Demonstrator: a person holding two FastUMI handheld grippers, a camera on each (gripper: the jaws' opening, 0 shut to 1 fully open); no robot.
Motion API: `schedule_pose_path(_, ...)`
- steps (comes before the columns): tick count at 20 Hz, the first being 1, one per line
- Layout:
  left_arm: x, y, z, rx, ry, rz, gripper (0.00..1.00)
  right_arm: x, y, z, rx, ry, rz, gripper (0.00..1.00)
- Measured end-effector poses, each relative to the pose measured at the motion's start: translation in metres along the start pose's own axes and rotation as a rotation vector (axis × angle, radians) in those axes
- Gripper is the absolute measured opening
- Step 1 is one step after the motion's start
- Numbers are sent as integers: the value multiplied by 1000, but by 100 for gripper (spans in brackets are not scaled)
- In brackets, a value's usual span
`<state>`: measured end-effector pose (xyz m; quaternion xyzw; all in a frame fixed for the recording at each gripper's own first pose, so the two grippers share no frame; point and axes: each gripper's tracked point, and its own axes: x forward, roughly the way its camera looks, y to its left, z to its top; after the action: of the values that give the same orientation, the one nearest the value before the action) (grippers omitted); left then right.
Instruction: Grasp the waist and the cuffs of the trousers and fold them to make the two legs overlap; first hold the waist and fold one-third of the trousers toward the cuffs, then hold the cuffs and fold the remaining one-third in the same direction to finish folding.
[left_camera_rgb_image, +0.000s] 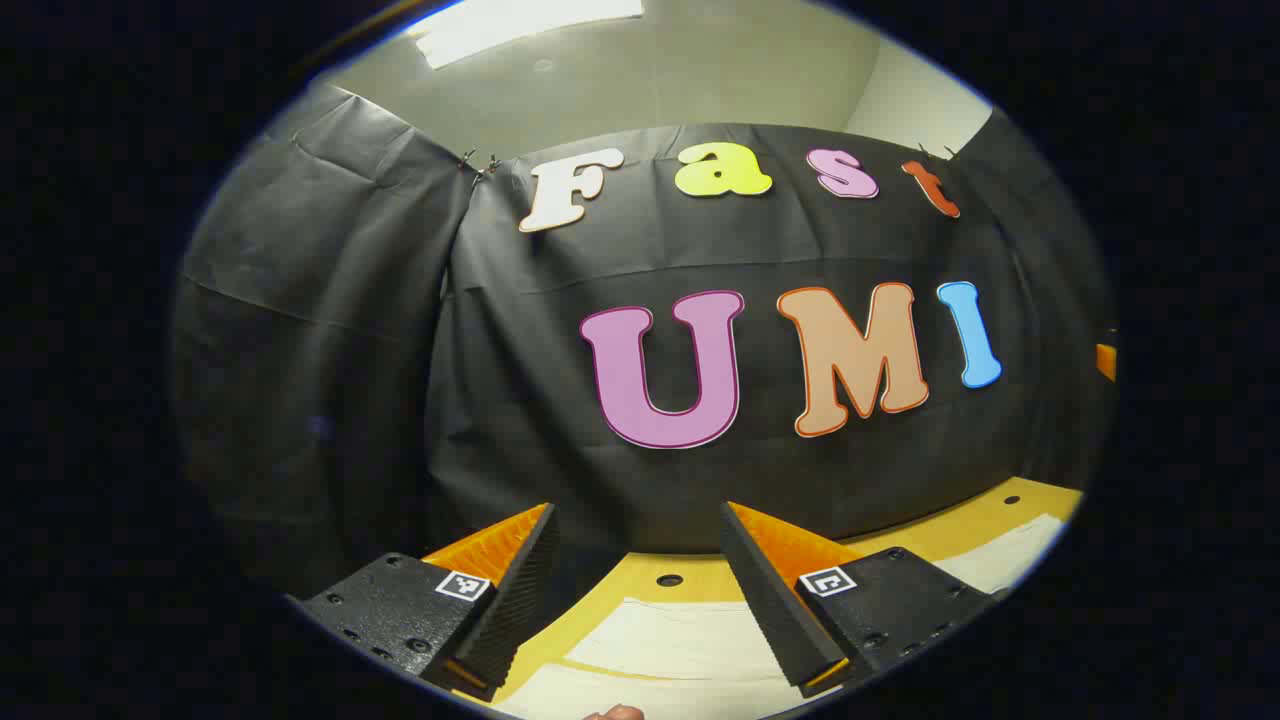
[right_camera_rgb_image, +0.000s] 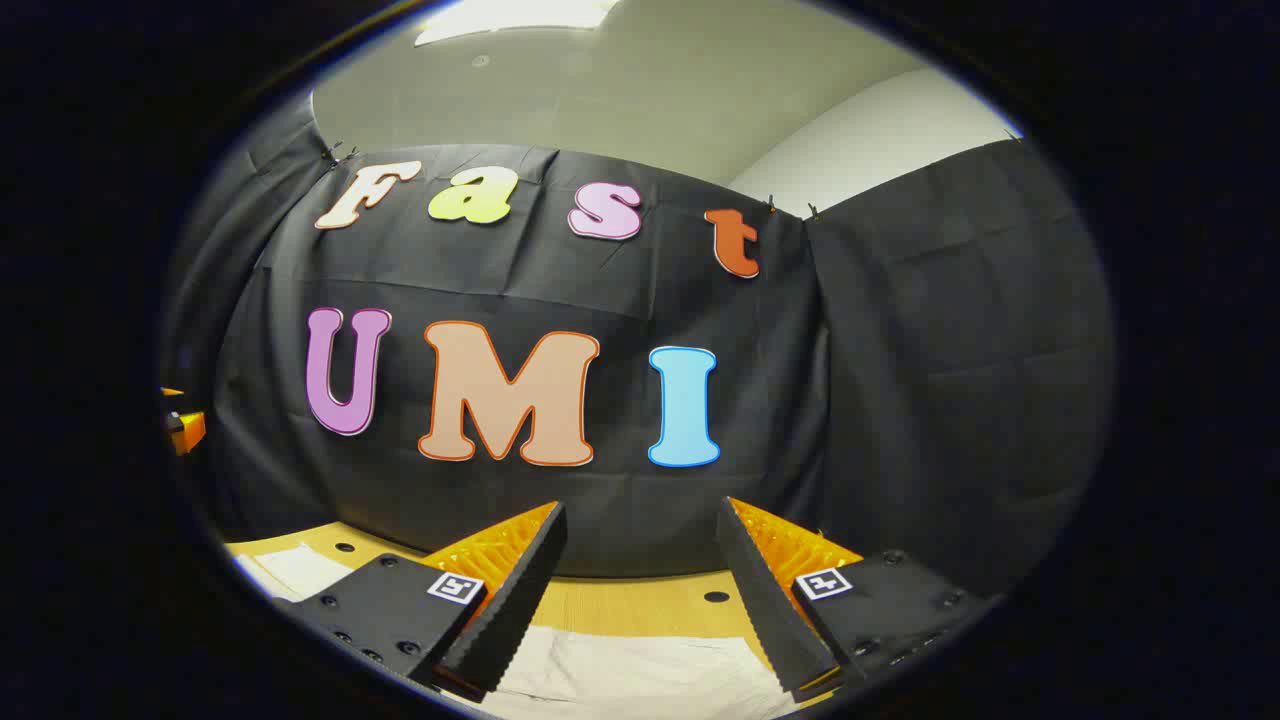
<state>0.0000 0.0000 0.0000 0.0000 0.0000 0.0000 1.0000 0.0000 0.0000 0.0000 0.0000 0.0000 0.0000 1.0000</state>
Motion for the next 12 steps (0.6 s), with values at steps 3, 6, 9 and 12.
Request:
schedule_pose_path(3,2,1,0,-3,4,3,96,4,3,-2,2,6,7,97)
schedule_pose_path(6,1,3,-3,-2,12,9,96,5,5,-1,-10,5,15,97)
schedule_pose_path(9,2,5,-4,-4,14,11,96,7,6,-2,-14,10,21,97)
schedule_pose_path(12,2,5,-6,-1,19,10,96,9,8,2,-16,5,23,97)
